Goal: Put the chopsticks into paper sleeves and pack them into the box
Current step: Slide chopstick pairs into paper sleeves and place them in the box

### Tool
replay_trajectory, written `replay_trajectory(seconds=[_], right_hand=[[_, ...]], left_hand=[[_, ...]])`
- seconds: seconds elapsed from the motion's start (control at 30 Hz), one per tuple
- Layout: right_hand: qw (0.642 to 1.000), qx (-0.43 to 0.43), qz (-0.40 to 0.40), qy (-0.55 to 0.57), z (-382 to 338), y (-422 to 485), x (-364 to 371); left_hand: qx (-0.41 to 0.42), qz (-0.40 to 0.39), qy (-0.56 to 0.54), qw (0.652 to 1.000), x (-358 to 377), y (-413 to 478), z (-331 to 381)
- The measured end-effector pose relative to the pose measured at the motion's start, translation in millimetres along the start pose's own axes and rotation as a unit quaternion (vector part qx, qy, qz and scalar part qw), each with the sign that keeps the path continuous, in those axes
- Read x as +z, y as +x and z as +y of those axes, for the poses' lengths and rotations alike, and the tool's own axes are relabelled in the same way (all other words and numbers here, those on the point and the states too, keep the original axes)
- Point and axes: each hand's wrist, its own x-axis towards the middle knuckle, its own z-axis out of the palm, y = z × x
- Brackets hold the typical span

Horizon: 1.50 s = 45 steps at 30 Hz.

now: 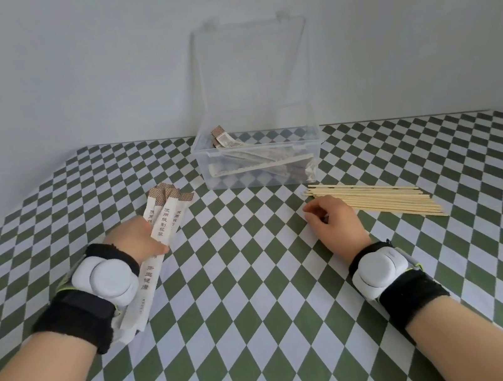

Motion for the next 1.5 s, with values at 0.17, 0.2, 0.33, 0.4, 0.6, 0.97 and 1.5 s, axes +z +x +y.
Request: replay_trajectory(seconds=[0.17,0.2,0.33,0.4,0.6,0.97,1.5], right_hand=[[1.000,0.001,0.001,0.001,0.9,-0.5,0.8],[1.000,0.002,0.001,0.002,1.1,-0.6,1.0],[1.000,0.002,-0.002,0.001,0.5,-0.7,0.3],[1.000,0.001,0.000,0.004,0.3,-0.9,0.5],[1.000,0.004,-0.003,0.009,-1.7,-1.9,-0.3],[0.999,0.002,-0.020,0.029,-4.7,-2.8,-2.3],[0.982,-0.136,-0.116,0.066,-7.3,-14.6,1.8]], left_hand=[[0.006,0.032,-0.070,0.997,9.9,3.9,-3.1],[0.004,0.034,-0.072,0.997,9.9,5.4,-3.3],[0.012,0.056,-0.067,0.996,3.1,9.2,-4.9],[0.016,0.071,-0.078,0.994,-2.6,8.6,-6.9],[0.038,0.109,-0.210,0.971,-27.9,-10.3,8.6],[0.065,-0.044,-0.770,0.633,44.8,-23.2,123.7],[0.075,-0.059,-0.877,0.472,76.2,-5.7,133.5]])
